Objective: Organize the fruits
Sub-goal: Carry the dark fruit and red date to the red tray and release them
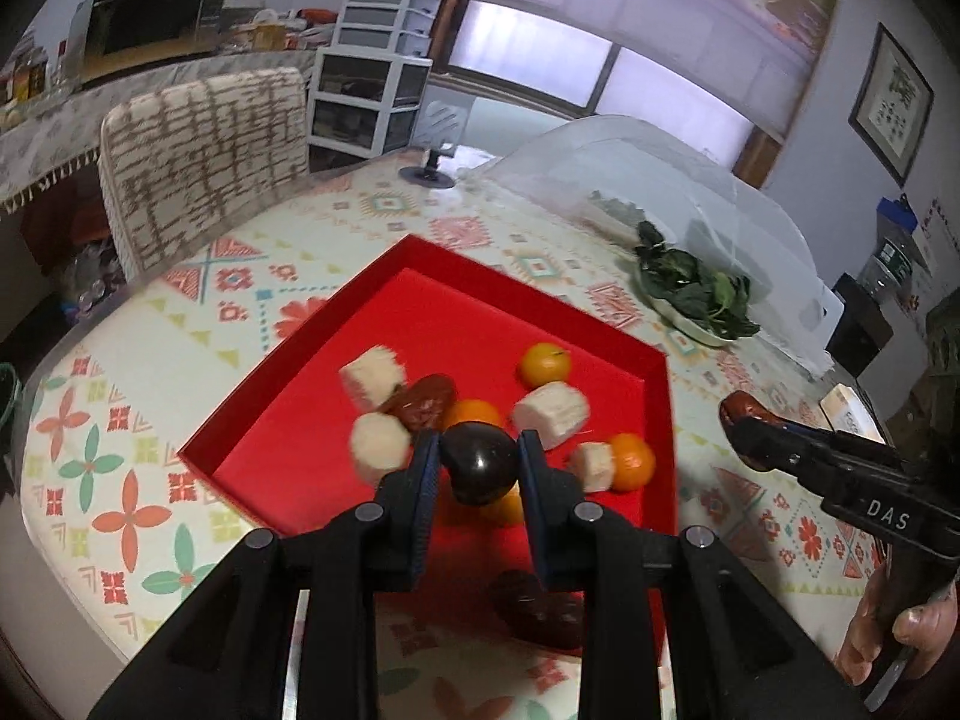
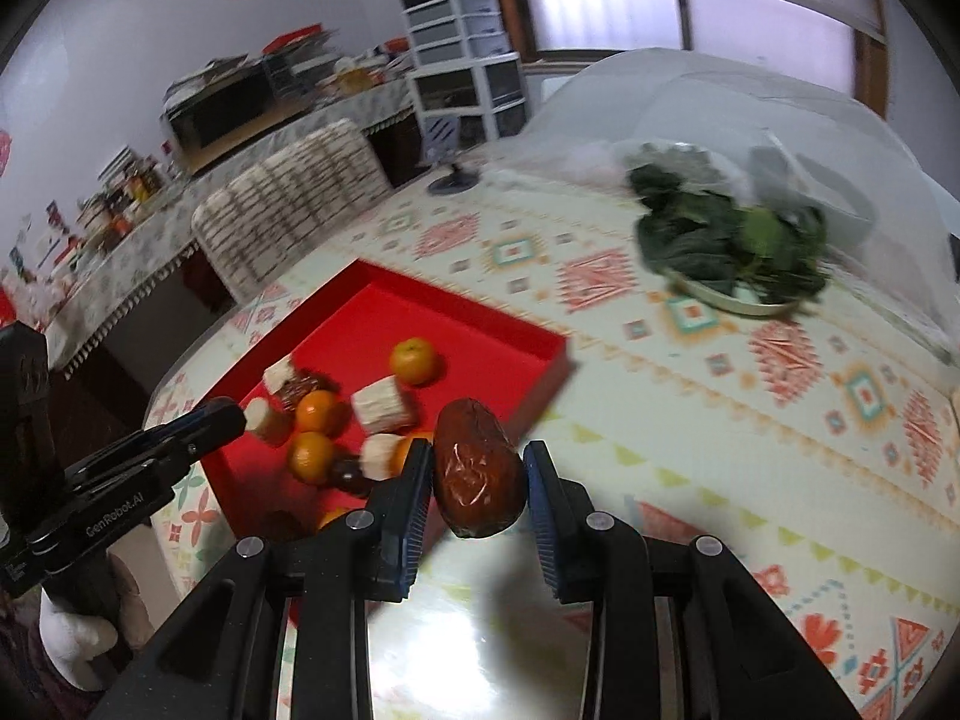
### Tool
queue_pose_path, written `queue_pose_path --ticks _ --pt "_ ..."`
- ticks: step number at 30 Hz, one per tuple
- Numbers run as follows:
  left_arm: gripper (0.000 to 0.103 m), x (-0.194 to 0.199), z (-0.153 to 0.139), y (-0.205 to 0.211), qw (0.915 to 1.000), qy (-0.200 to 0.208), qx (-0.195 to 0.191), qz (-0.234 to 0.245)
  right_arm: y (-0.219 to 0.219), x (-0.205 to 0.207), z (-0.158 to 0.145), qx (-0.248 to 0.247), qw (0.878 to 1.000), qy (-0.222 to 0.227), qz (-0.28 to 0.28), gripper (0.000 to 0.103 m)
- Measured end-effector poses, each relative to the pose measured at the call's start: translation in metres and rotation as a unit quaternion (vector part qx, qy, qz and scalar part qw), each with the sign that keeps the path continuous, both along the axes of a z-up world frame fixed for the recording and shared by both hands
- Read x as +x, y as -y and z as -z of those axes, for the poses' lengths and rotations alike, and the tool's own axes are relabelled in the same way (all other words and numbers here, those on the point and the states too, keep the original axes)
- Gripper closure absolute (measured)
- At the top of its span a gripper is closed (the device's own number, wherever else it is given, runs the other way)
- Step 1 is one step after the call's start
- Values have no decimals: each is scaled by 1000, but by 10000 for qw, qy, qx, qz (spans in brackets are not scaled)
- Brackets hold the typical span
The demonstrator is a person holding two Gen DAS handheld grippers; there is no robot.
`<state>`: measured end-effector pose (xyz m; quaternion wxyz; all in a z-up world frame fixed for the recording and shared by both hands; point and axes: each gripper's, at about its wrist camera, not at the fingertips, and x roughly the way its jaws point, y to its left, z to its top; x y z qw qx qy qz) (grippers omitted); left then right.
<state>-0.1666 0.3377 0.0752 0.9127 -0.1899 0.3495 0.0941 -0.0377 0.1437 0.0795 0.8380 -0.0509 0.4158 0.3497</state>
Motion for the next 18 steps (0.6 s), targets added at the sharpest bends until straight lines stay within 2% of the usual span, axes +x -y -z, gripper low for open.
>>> queue_pose_path --ticks 15,18 --pt "76 4 17 -27 9999 -110 -104 -83 -62 32 30 -263 9994 -233 66 69" --pt "61 3 17 -30 9999 -83 -104 -85 -69 35 33 -280 9993 -223 74 69"
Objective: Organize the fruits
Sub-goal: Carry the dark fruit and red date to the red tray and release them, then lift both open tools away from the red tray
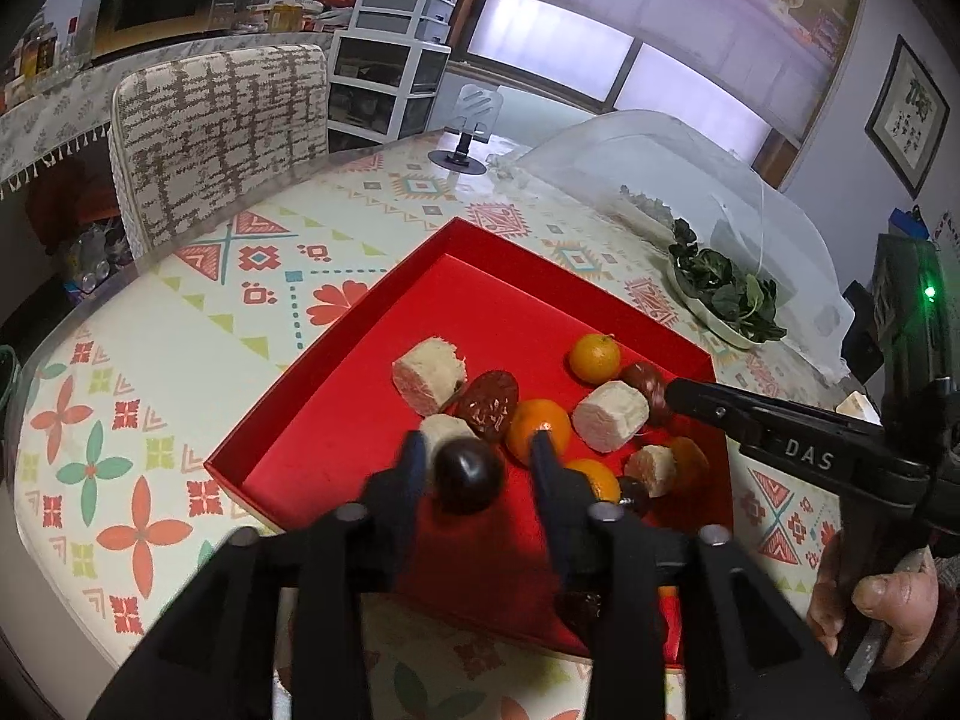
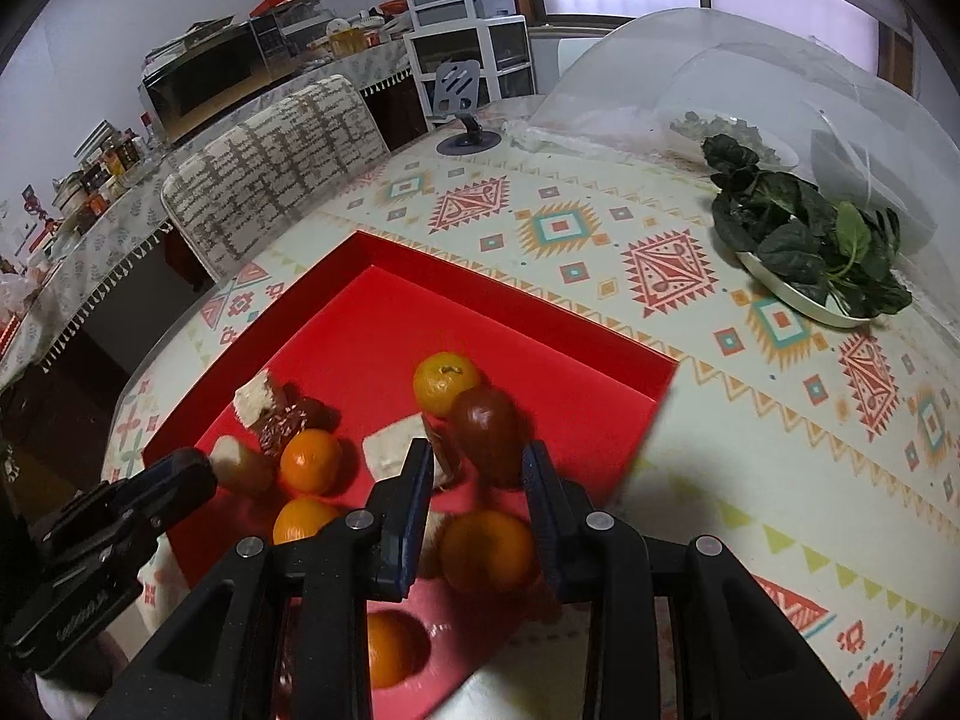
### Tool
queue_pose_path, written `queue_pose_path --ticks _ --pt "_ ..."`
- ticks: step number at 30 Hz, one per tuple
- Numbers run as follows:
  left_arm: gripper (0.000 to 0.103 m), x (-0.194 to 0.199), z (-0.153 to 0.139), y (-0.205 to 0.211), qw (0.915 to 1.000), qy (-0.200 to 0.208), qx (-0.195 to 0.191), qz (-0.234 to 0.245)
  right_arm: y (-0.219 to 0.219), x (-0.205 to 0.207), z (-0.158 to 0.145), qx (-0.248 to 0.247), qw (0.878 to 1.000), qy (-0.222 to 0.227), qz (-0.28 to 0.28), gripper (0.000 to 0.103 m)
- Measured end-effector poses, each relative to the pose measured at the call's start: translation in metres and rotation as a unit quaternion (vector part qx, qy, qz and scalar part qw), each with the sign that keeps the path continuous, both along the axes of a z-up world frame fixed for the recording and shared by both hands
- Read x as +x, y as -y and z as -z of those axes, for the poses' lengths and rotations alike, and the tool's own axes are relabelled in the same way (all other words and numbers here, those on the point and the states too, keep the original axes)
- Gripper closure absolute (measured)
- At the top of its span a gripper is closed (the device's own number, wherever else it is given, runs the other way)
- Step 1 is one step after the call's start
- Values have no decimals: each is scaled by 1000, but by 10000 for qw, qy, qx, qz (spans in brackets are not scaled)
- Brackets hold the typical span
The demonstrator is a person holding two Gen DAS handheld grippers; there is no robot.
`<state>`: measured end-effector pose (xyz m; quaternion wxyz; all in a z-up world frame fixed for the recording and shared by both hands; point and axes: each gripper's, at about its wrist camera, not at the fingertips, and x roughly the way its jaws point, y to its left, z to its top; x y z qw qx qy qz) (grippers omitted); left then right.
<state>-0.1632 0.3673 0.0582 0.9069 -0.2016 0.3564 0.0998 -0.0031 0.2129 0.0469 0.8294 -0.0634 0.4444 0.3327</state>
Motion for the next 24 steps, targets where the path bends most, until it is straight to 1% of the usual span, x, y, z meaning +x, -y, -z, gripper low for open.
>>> queue_pose_path --ticks 1,3,5,7,13,17,21,24 --pt "56 -1 -1 0 10000 12 44 -13 -1 0 0 7 10000 18 19 69" --pt "53 -2 -4 1 9999 46 130 -8 -2 -2 -2 35 10000 41 21 69" --pt "41 -3 -9 4 9997 87 247 -35 0 -5 -7 61 9999 107 39 69" --pt "32 -5 -13 8 9992 127 382 -87 4 -10 -14 114 9997 206 67 69" --pt "17 -14 -28 20 9942 186 975 -423 23 -32 -30 299 9986 396 161 69" --pt "12 -19 -39 29 9892 229 1293 -655 36 -50 -36 355 9976 560 213 63" --pt "11 -25 -46 39 9871 268 1401 -723 51 -73 -41 388 9957 792 271 57" --pt "11 -28 -49 46 9864 282 1455 -715 61 -88 -44 452 9947 873 290 53"
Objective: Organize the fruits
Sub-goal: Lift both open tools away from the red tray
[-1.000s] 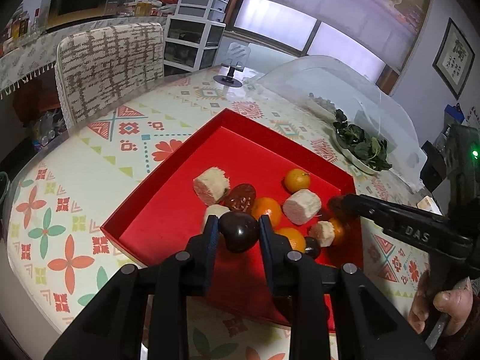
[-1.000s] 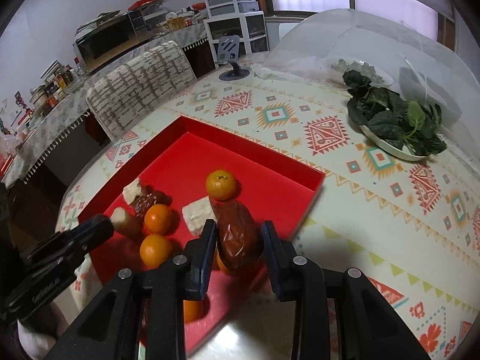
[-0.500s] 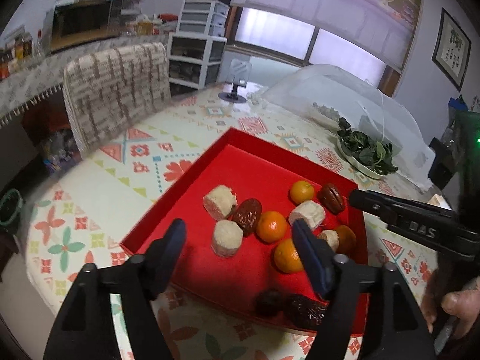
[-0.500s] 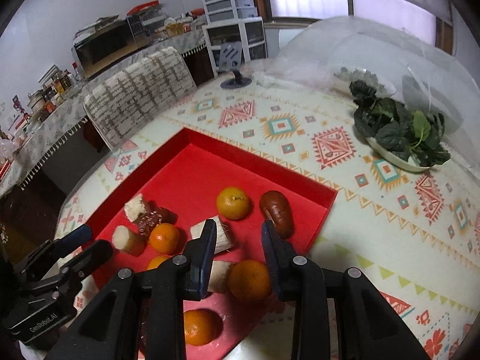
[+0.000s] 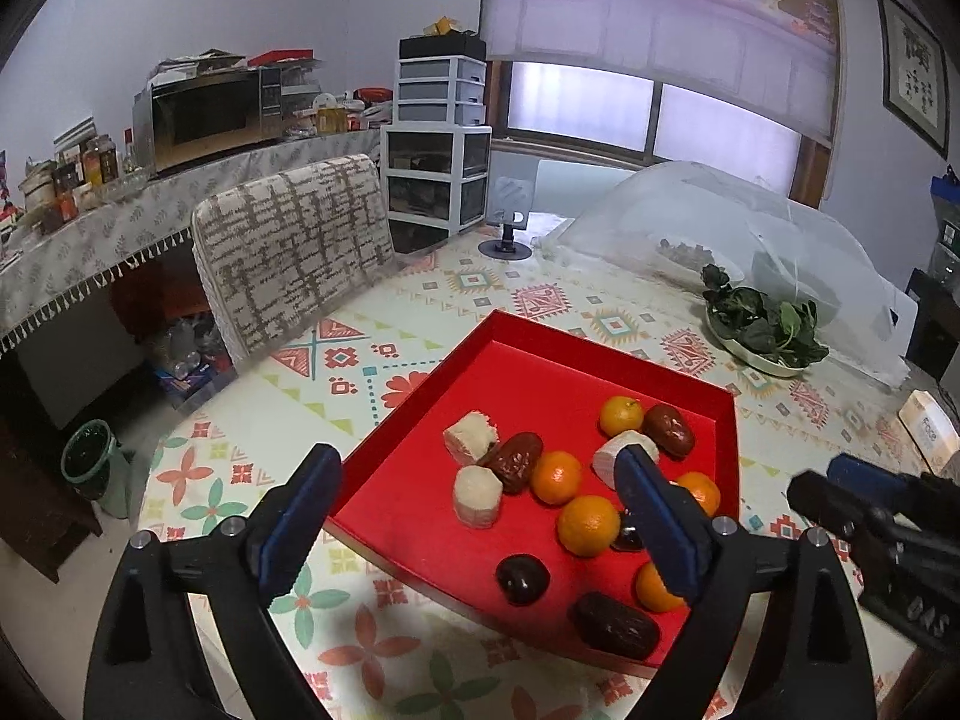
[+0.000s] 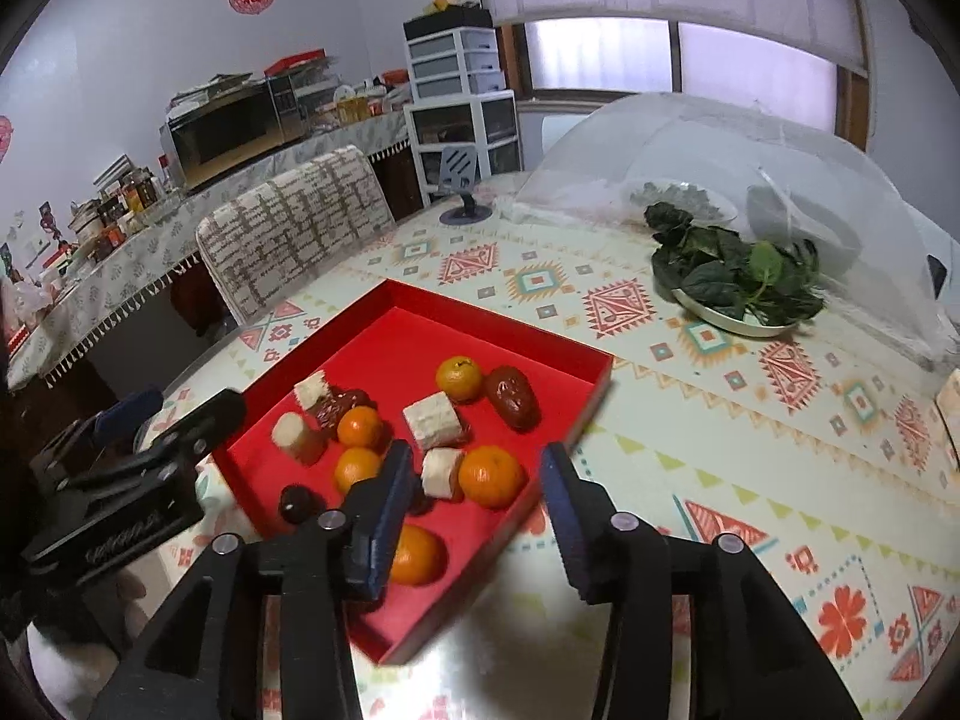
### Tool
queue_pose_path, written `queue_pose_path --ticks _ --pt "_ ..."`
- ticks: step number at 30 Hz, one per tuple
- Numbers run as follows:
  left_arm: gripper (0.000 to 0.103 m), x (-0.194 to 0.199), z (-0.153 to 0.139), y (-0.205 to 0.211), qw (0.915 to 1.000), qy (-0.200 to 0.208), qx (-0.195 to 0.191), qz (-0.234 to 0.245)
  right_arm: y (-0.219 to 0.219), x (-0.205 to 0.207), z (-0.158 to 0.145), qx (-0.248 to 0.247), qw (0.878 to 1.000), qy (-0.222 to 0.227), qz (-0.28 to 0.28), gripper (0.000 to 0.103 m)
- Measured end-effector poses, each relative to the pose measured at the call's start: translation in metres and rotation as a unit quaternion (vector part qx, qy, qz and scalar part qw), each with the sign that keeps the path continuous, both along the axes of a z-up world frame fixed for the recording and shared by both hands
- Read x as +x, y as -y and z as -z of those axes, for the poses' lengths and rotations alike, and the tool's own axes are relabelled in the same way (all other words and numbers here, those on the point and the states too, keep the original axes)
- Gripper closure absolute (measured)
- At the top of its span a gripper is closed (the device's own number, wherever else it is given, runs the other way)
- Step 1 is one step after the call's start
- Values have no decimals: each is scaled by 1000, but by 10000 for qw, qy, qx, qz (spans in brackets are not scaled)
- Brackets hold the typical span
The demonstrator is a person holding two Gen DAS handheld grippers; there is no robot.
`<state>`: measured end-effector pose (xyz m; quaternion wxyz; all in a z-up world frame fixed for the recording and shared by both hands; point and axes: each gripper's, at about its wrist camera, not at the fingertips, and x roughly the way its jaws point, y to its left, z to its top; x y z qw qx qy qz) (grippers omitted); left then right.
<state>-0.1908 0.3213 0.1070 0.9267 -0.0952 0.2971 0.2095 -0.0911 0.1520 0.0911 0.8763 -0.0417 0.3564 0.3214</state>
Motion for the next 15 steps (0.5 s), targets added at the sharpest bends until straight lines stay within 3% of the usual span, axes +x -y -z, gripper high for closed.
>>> queue_pose_path --ticks 15 --pt "11 -2 -11 45 9993 -56 266 257 41 -28 0 148 9997 137 137 48"
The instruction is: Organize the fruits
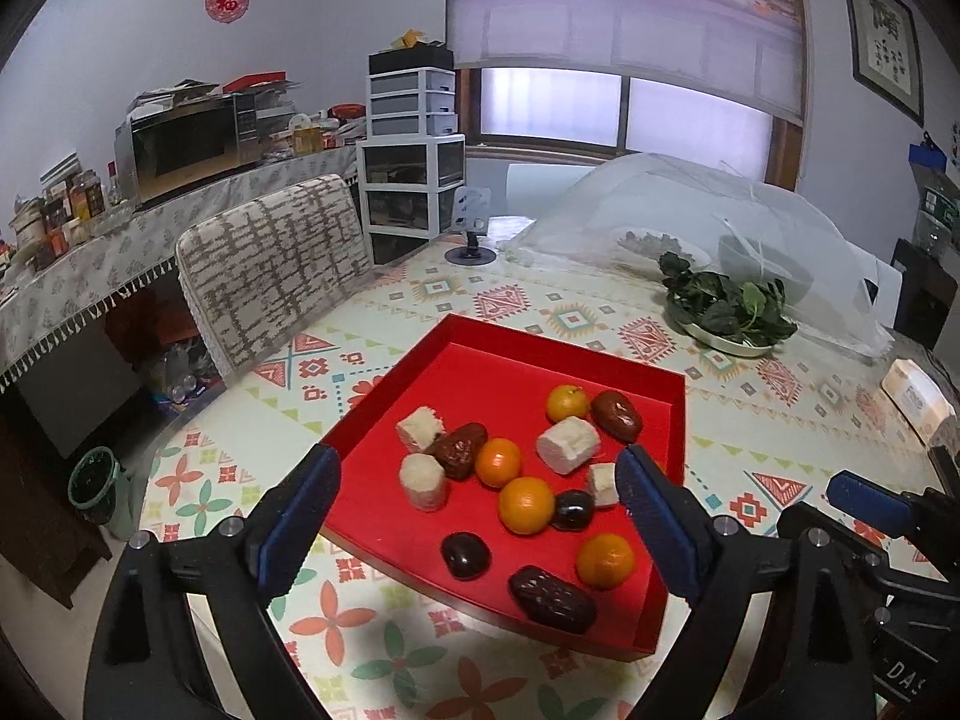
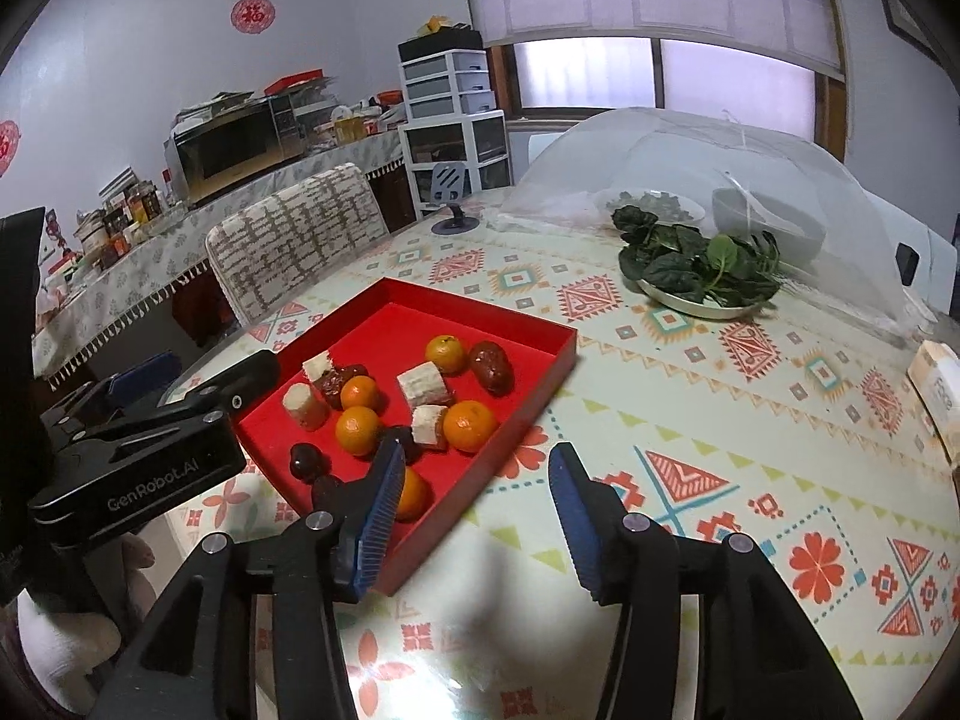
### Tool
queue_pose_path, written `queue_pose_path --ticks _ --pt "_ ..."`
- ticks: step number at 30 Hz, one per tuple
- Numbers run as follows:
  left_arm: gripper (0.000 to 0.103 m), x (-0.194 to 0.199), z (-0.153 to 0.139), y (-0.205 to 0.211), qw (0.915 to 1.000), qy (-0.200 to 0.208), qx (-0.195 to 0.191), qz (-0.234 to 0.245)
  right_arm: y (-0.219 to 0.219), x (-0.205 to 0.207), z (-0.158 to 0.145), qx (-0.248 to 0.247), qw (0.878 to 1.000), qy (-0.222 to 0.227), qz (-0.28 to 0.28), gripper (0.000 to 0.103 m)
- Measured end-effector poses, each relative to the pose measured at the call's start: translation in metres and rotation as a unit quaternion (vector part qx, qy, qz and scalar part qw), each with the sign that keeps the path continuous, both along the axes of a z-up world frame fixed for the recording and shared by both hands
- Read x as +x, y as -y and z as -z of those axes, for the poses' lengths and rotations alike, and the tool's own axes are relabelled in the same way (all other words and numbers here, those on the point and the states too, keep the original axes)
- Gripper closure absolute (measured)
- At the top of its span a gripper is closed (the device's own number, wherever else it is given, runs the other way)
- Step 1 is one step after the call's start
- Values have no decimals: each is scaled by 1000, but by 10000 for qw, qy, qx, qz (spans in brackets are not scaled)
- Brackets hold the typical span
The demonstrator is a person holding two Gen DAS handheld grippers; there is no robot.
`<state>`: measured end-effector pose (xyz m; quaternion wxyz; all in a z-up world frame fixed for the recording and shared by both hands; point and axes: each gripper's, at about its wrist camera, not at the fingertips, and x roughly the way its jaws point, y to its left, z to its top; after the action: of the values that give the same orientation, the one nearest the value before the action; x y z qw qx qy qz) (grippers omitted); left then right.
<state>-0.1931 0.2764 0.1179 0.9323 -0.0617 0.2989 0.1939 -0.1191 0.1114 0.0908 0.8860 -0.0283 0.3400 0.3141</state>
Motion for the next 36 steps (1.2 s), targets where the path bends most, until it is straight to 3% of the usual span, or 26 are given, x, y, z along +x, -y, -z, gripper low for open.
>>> queue_pose_path --ticks 36 --pt "10 12 8 22 9997 -175 39 158 18 2 18 93 9997 -221 -31 44"
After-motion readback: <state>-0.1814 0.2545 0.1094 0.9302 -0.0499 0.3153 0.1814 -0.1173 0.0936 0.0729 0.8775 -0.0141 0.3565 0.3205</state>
